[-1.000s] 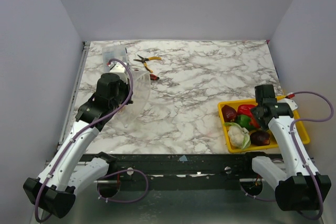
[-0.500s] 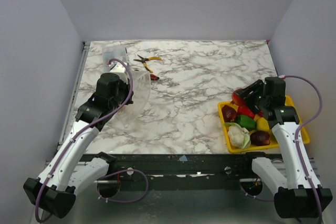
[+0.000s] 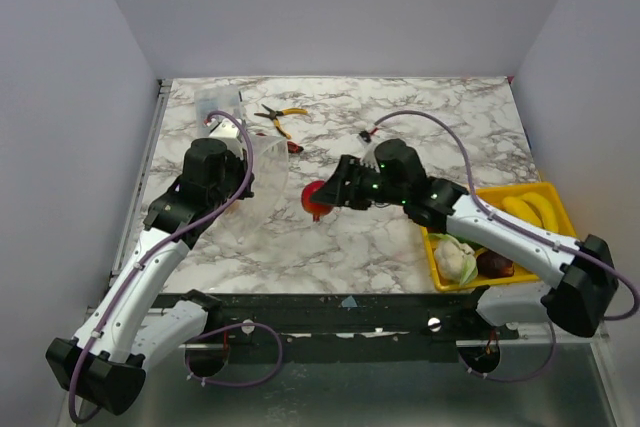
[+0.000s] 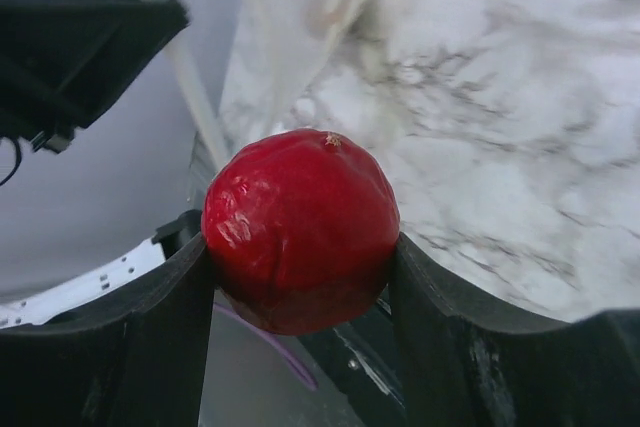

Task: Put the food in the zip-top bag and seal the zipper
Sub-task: Pick up the fake fruit from the bin, then place the fake fruit in the zipper food storage bag, then adjust the zipper food storage bag at the center of the board, then pick up the fake fruit from the bin.

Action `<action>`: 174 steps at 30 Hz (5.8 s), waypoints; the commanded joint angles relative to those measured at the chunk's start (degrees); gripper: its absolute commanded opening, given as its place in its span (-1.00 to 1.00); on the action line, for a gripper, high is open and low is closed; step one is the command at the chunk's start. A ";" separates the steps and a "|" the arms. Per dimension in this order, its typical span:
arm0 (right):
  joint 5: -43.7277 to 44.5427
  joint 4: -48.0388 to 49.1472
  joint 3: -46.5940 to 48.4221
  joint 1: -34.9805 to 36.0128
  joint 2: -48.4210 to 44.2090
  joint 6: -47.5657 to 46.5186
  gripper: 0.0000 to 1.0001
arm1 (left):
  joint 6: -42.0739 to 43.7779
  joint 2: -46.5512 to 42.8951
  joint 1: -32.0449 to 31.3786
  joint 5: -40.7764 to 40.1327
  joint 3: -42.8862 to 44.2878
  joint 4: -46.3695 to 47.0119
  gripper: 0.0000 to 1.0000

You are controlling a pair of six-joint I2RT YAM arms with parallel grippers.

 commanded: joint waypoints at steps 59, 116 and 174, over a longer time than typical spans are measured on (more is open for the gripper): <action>25.46 -3.42 21.29 14.99 19.18 -5.38 0.63 | -0.23 -2.48 0.49 -0.17 0.69 0.33 -1.00; -0.35 12.02 17.19 14.90 23.17 14.52 -0.99 | 1.17 -4.09 0.65 -6.60 8.58 -17.85 -1.00; 47.04 -36.30 0.47 -40.21 -3.48 2.32 1.00 | 1.30 4.66 1.08 2.47 2.10 -4.59 -1.00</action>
